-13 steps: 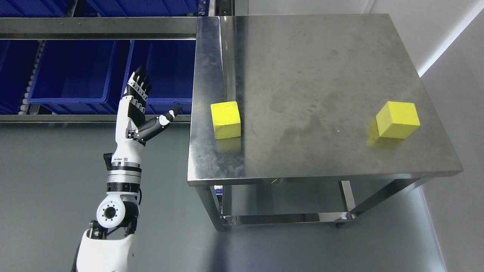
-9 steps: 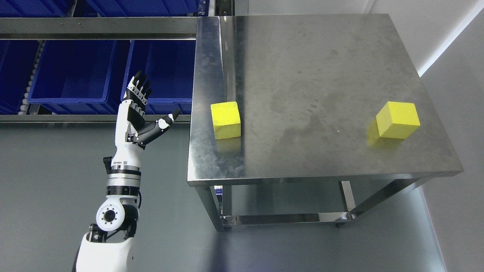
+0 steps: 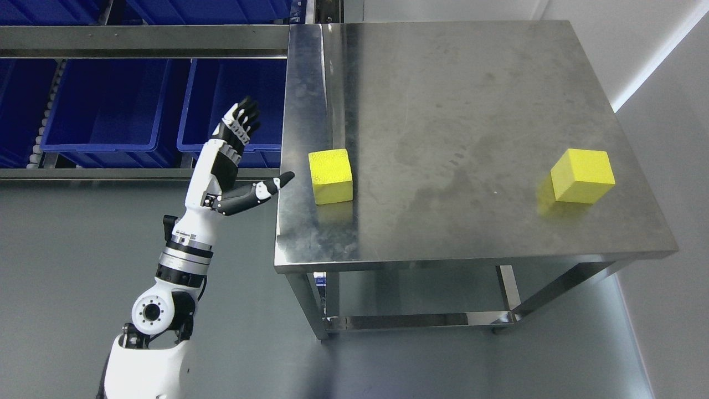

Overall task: Move yellow foam block to right shelf middle
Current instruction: 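Reach the left hand toward the yellow foam cube nearest the robot, then close the left hand fingers around the yellow foam cube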

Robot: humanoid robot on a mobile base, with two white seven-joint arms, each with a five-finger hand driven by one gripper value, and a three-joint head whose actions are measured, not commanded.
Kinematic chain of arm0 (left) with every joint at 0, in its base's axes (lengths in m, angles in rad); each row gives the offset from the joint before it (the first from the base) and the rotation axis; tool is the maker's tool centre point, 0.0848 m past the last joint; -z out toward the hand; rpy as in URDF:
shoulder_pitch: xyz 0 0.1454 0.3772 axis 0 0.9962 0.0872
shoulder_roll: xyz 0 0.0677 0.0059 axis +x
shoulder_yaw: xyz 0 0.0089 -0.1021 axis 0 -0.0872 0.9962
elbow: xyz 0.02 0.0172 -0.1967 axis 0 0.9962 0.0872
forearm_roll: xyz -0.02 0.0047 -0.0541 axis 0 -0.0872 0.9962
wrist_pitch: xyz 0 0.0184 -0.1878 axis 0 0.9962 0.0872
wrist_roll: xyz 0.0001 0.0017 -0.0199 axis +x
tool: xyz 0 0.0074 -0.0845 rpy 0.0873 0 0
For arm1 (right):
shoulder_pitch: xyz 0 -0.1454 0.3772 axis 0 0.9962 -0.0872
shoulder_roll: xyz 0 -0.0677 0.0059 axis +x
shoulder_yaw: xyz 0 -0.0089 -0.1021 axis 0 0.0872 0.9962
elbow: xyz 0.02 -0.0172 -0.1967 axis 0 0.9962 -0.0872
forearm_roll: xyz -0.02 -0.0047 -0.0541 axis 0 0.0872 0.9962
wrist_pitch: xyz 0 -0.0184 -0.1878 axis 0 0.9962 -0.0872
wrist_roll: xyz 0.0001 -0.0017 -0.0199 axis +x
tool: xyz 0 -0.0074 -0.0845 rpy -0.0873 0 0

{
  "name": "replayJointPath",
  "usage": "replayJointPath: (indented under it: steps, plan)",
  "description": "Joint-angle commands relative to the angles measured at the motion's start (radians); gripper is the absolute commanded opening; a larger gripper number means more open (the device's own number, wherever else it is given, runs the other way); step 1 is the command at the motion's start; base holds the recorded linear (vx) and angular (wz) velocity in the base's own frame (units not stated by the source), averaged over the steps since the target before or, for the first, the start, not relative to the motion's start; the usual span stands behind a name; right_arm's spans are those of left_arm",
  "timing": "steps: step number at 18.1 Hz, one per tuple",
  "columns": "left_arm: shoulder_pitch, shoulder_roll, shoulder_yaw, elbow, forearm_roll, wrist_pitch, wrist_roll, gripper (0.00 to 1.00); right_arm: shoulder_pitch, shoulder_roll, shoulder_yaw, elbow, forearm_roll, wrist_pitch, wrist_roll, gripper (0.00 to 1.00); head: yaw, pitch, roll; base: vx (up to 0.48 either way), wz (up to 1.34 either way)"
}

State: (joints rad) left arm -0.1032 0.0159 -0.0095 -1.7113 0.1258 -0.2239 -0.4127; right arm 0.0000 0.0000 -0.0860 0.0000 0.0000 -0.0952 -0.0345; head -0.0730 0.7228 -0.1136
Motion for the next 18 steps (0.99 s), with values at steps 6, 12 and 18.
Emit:
replayJointPath:
  steps: [6, 12, 18]
  plan:
    - [-0.165, 0.223, -0.085, 0.067, -0.041, 0.153, -0.166, 0.93, 0.002, -0.017, 0.000, -0.017, 0.003, 0.000, 0.001, 1.00, 0.0000, 0.000, 0.000, 0.000, 0.00]
    - [-0.231, 0.225, -0.207, 0.162, -0.106, 0.169, -0.219, 0.89, 0.002, -0.017, 0.000, -0.017, 0.003, 0.000, 0.001, 1.00, 0.0000, 0.000, 0.000, 0.000, 0.00]
    - [-0.240, 0.216, -0.214, 0.214, -0.189, 0.201, -0.276, 0.89, 0.002, -0.017, 0.000, -0.017, 0.003, 0.000, 0.001, 1.00, 0.0000, 0.000, 0.000, 0.000, 0.00]
